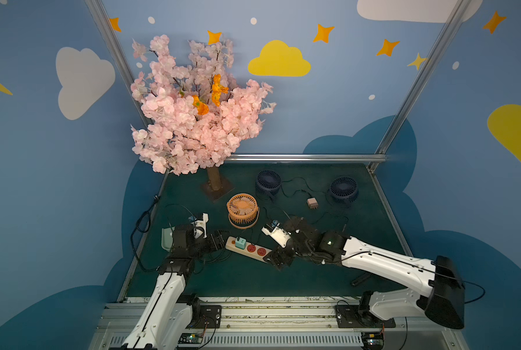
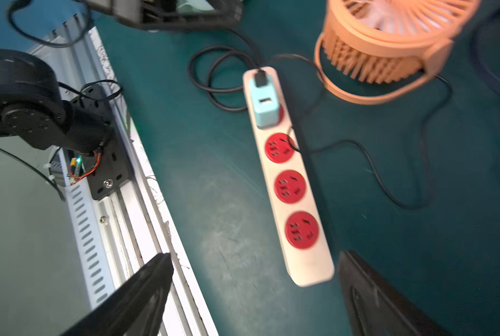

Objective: Plug the desk fan into the power strip
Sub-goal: Insert the plug into the socket, then pick up the plug from the center of the board.

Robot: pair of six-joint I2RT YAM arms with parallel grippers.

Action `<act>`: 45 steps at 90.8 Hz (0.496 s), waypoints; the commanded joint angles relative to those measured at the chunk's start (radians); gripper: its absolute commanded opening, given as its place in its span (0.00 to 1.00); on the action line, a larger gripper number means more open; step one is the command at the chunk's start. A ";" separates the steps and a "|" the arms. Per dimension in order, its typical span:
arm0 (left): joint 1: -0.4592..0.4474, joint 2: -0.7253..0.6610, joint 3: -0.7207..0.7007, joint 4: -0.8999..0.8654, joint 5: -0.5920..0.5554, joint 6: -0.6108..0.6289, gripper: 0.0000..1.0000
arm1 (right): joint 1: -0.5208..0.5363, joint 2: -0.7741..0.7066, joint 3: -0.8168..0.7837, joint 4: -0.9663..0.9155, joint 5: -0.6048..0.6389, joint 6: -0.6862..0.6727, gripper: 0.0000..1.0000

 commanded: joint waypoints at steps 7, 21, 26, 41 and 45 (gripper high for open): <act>-0.041 -0.111 0.111 -0.088 0.084 0.043 0.76 | -0.201 -0.186 -0.095 0.004 0.137 0.222 0.93; -0.144 -0.087 0.224 -0.170 0.102 0.132 0.77 | -0.432 -0.236 -0.133 -0.096 0.204 0.258 0.93; -0.192 -0.070 0.243 -0.171 0.095 0.142 0.77 | -0.542 -0.220 -0.133 -0.131 0.160 0.271 0.93; -0.383 0.000 0.272 -0.141 -0.005 0.152 0.77 | -0.821 -0.128 -0.135 -0.169 0.098 0.261 0.93; -0.429 0.018 0.269 -0.110 -0.025 0.139 0.77 | -0.882 -0.095 -0.136 -0.169 0.088 0.252 0.93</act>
